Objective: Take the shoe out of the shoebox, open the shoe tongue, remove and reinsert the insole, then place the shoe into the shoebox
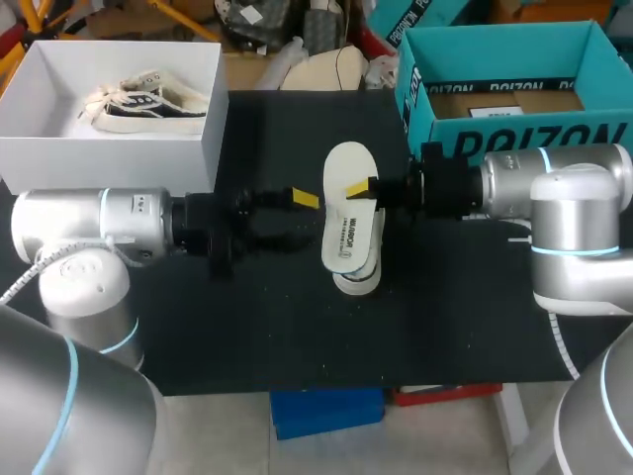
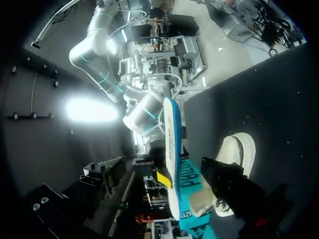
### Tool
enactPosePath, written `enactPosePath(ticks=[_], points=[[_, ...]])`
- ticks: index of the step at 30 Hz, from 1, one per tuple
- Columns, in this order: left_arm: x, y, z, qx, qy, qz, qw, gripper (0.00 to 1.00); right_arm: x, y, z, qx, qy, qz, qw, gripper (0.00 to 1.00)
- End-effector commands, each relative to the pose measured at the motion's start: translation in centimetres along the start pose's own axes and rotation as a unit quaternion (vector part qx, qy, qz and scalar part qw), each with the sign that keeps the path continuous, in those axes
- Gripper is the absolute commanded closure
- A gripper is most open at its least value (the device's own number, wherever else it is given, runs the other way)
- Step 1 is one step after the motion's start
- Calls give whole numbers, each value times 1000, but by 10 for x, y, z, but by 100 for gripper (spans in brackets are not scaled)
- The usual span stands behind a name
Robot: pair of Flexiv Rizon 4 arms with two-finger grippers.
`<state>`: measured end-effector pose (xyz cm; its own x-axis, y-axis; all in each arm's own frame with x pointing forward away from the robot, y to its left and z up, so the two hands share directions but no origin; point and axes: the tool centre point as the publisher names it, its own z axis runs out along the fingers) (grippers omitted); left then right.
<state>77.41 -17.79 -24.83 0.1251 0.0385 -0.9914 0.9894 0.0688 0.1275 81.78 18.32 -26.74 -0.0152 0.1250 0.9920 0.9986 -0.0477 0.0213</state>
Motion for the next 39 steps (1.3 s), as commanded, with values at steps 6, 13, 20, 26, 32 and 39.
enactPosePath(ticks=[6, 13, 20, 26, 32, 39], points=[[8, 5, 34, -47, -65, 22, 997, 16, 0, -1, 1, -1, 0, 0, 1000, 100], [14, 12, 49, -64, -49, 22, 996, 50, 0, -1, 1, -1, 0, 0, 1000, 100], [12, 24, 55, -79, -47, 21, 996, 60, 0, -1, 1, -1, 0, 0, 1000, 100], [14, 28, 58, -85, -45, 20, 995, 69, 0, -1, 1, -1, 0, 0, 1000, 100], [17, 29, 59, -81, -45, 16, 996, 80, 0, -1, 1, -1, 0, 0, 1000, 100], [20, 27, 58, -75, -46, 15, 996, 100, 0, -1, 1, -1, 0, 0, 1000, 100]])
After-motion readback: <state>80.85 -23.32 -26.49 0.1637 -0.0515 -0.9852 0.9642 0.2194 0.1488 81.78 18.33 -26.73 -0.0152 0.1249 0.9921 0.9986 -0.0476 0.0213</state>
